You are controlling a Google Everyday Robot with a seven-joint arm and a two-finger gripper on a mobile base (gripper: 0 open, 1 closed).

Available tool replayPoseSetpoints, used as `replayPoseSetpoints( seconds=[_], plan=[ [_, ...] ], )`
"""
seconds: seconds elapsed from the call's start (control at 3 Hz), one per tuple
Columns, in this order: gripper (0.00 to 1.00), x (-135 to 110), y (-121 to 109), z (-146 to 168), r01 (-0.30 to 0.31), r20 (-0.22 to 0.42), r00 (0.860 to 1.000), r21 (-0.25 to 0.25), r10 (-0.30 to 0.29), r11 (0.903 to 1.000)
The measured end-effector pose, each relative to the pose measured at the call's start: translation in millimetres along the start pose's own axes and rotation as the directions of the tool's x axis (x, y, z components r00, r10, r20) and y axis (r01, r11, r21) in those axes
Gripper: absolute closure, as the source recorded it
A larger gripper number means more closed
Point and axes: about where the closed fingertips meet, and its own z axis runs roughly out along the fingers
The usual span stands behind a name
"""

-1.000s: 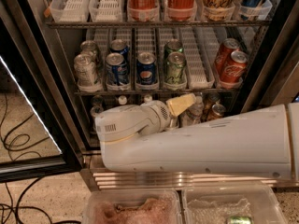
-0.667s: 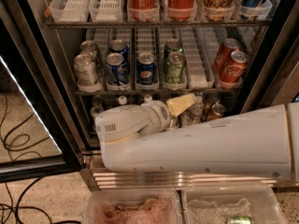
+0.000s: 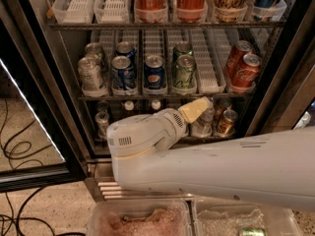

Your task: Pick green can from middle shelf of fridge

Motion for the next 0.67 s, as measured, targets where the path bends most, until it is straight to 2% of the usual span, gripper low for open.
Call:
replayPoseSetpoints(
  seconds=[0.33,0.67],
  plan=[
    [0.00,0.0,0.0,0.0,0.000,0.000,1.000,0.000,0.000,1.0000],
    [0.00,-6.8,-4.6,-1.5,-0.048,0.039,0.998,0.065,0.046,0.9967]
  ],
)
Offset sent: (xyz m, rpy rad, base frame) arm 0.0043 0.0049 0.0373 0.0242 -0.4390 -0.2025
